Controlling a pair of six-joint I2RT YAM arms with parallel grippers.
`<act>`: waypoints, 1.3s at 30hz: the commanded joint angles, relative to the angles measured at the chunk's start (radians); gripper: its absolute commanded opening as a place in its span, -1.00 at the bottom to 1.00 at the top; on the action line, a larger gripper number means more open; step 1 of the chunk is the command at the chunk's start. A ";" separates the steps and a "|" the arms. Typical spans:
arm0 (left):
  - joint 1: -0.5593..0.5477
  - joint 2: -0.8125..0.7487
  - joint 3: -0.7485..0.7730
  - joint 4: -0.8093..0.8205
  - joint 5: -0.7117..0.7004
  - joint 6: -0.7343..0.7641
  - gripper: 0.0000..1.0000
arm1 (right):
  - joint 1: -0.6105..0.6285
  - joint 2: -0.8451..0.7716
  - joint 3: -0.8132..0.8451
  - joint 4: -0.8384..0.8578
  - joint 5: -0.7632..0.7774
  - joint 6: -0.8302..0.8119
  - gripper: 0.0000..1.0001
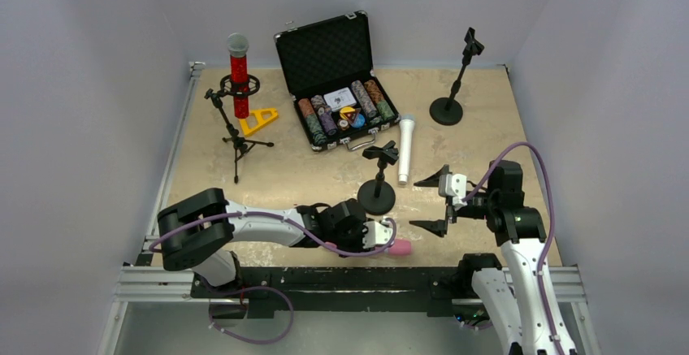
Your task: Attach the microphones to the stand
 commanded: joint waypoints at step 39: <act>0.159 -1.112 -0.322 0.098 -0.031 -0.310 -1.00 | -0.061 0.027 -0.015 0.003 -0.062 -0.050 0.87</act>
